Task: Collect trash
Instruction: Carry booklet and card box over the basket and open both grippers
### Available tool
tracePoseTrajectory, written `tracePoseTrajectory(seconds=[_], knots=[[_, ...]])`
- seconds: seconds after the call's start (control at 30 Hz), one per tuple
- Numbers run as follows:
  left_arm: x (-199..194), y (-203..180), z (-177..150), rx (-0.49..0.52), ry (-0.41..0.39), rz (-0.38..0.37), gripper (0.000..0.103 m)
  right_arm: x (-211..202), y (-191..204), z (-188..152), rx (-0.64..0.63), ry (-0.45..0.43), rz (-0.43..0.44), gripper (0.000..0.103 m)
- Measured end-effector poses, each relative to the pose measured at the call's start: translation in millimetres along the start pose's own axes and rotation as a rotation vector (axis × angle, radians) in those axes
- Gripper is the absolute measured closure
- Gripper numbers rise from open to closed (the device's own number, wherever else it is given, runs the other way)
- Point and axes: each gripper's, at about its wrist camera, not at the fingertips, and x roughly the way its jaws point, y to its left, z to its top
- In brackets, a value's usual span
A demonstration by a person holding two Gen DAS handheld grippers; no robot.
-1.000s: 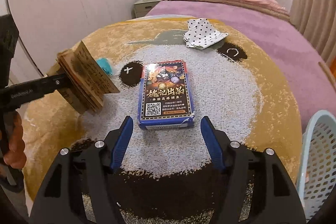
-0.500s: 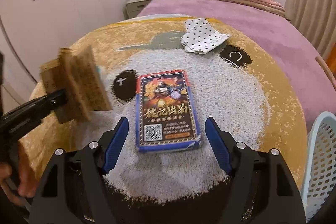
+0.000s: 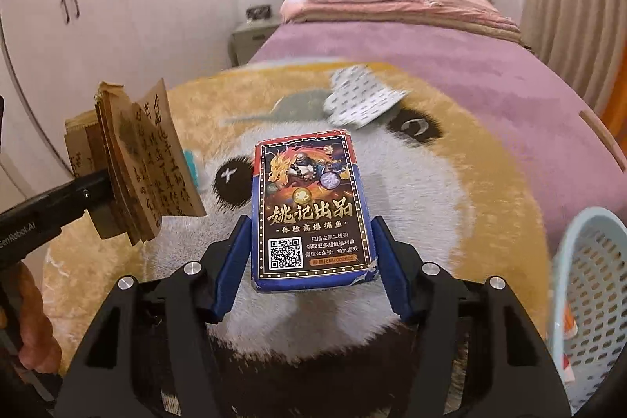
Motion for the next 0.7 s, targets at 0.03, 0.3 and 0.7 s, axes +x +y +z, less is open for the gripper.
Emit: tracePoseTrajectory(seconds=[0.03,0.3,0.7], knots=[[-2,-7,2,0.015,-0.001,-0.017,0.096,-9,-7,0,0.014,-0.02,-0.007,0.046],[0,-84,15,0.146,-0.008,-0.119,0.096,-87,-78,-5,0.138,-0.154,-0.112,0.046],[36,-213,9,0.329,0.04,-0.277,0.096,-160,-194,-39,0.375,-0.234,-0.297,0.045]])
